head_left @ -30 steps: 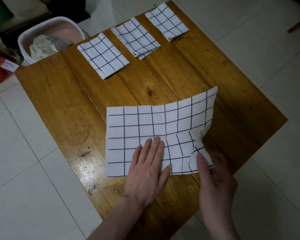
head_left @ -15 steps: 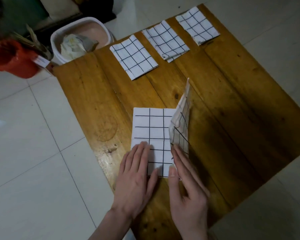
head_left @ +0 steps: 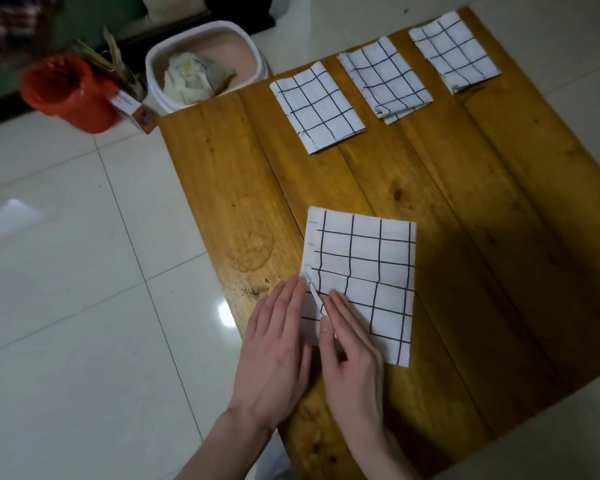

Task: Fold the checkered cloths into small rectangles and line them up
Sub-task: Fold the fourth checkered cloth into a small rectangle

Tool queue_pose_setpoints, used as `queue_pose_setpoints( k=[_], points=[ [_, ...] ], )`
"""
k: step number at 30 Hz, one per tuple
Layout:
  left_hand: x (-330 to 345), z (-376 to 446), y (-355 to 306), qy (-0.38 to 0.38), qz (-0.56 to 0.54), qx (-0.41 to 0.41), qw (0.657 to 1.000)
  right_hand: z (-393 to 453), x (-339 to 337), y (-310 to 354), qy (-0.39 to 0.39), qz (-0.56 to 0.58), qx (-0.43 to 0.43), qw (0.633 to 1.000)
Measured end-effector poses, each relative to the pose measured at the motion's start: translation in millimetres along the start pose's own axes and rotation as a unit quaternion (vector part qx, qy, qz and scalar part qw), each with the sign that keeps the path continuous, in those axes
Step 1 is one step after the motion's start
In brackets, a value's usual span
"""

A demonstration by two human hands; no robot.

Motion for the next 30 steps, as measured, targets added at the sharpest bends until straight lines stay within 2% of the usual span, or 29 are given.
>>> queue_pose_setpoints(
  k=[5, 11, 13, 16, 19, 22, 25, 30],
  points=[
    [5, -2, 3, -0.005, -0.006, -0.003, 1.0, 3, 3, -5, 0.044, 0.002, 0.04, 0.998],
    [8, -7, -7, -0.005, -0.028, 0.003, 1.0, 15, -19, -11, 0.085, 0.006, 0.025, 0.996],
    [9, -9, -12, 0.0, -0.007, 0.028, 1.0, 32, -35, -25, 0.081, -0.031, -0.011, 0.996],
    [15, -12, -20, 0.021, 0.03, 0.076, 0.996, 62, -58, -54, 0.121, -0.103, -0.097, 0.982],
    [24, -16, -22, 0.047, 0.076, 0.118, 0.989, 90, -72, -82, 0.191, -0.184, -0.203, 0.943],
    [30, -20, -16, 0.067, 0.123, 0.144, 0.98, 102, -80, -99, 0.258, -0.213, -0.249, 0.909],
    [29, -21, -9, 0.073, 0.136, 0.147, 0.977, 102, -86, -102, 0.282, -0.221, -0.237, 0.903],
    [18, -9, 2, 0.056, 0.146, 0.124, 0.98, 85, -90, -92, 0.243, -0.298, -0.17, 0.907]
  ],
)
Point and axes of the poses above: each hand's wrist, its own z-axis towards the middle knuckle, its own x-axis out of the palm, y = z × x, the point moved 1 cm from there along z, towards the middle knuckle, and after that the axes turned 9 degrees about -x, right-handed, at the moved point
